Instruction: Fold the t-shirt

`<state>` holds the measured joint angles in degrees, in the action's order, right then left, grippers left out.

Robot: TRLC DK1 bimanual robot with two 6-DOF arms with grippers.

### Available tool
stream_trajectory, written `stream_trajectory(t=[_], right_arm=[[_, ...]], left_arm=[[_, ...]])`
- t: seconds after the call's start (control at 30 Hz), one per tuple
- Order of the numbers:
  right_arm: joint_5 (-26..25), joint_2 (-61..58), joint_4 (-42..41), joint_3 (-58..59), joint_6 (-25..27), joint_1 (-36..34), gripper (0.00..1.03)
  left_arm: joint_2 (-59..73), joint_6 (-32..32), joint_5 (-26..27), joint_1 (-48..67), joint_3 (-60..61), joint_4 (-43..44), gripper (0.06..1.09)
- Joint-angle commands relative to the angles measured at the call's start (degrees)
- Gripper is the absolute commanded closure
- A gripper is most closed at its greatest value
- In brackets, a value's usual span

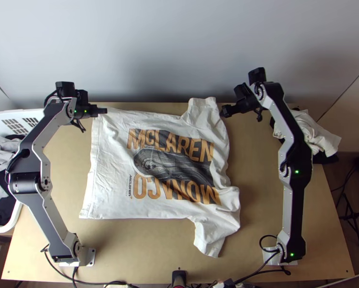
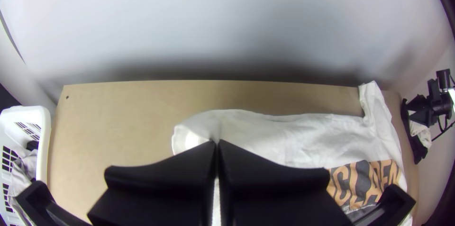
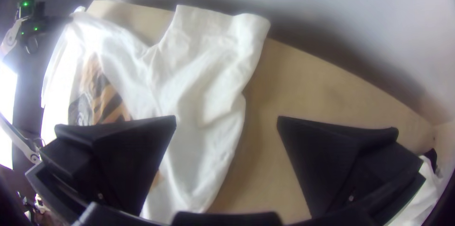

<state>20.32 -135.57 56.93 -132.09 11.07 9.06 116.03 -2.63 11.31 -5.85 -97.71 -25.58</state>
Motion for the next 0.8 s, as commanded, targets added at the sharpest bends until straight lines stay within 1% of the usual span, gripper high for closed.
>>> stream_trajectory(t=[0.0, 0.13, 0.33, 0.5, 0.6, 0.7, 0.77], right_arm=[[-2.12, -5.50, -7.88, -2.20, -0.88, 2.01, 0.04], [-5.99, -6.46, -13.77, -1.68, -1.93, 3.51, 0.05], [-7.04, -9.28, -19.66, -1.76, -2.63, 4.04, 0.05], [-8.89, -11.03, -21.59, -1.85, -2.90, 4.04, 0.06], [-8.80, -11.39, -22.82, -1.85, -2.90, 4.30, 0.17], [-8.80, -11.74, -24.23, -1.85, -2.98, 4.48, 0.24], [-8.80, -11.82, -24.49, -1.94, -2.98, 4.56, 0.31]], left_arm=[[-4.23, 0.00, 0.11, 1.36, 3.67, 0.01, 1.05], [-6.52, 0.61, 0.11, 2.16, 5.25, 0.01, 1.05], [-9.50, 0.88, 0.03, 4.09, 7.62, 0.36, 1.05], [-9.77, 0.96, 0.03, 4.97, 7.62, 0.36, 1.05], [-9.68, 0.96, 0.03, 5.06, 7.62, 0.36, 1.05], [-9.50, 0.79, 0.03, 5.06, 7.71, 0.36, 1.05], [-9.50, 0.44, -0.06, 4.79, 7.71, 0.36, 1.05]])
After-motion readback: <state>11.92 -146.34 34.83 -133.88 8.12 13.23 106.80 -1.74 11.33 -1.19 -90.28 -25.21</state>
